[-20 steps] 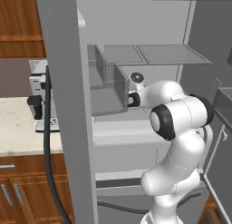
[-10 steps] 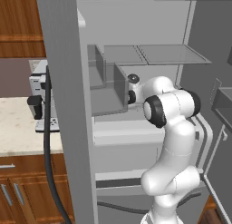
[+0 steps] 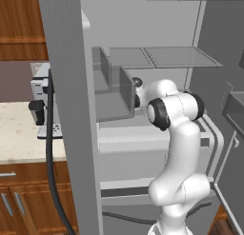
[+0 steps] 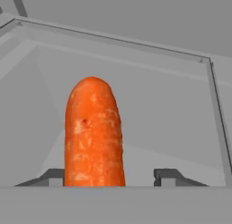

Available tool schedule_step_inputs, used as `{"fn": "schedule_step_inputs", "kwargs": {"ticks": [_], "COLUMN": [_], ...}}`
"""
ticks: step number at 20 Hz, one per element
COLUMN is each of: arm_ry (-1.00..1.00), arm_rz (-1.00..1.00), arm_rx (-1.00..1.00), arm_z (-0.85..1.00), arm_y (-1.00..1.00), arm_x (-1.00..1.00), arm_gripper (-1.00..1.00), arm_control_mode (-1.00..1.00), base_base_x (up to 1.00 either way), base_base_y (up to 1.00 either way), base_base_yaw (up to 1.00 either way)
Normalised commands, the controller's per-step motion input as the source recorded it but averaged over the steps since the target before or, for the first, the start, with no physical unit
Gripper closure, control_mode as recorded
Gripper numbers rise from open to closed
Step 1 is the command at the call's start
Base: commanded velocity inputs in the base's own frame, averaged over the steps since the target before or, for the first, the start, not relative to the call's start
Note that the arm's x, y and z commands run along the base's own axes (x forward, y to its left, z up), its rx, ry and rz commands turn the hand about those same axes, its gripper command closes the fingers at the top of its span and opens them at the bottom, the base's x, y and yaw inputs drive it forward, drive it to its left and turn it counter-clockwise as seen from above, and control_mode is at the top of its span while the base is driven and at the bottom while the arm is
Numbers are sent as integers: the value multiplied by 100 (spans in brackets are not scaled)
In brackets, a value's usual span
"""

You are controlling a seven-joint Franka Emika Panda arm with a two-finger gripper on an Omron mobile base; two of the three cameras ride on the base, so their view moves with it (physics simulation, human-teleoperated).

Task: Take the cheese, chicken drumstick, and carrot from the fridge and place them on the plate on the dining counter to create an appetizer plate.

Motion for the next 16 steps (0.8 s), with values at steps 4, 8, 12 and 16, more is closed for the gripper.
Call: {"fn": "schedule_step_inputs", "kwargs": {"ticks": [4, 8, 12, 16], "arm_ry": [0, 2, -2, -3], "arm_rz": [-7, -9, -7, -5], "arm_rx": [-1, 0, 0, 0], "arm_z": [-58, -51, -13, 0], "arm_y": [11, 1, -7, -21], "arm_x": [-6, -46, -96, -100], "arm_gripper": [100, 100, 100, 100], "arm_control_mode": [-100, -100, -100, -100], "base_base_x": [0, 0, 0, 0], "base_base_y": [0, 0, 0, 0], "base_base_yaw": [0, 0, 0, 0]}}
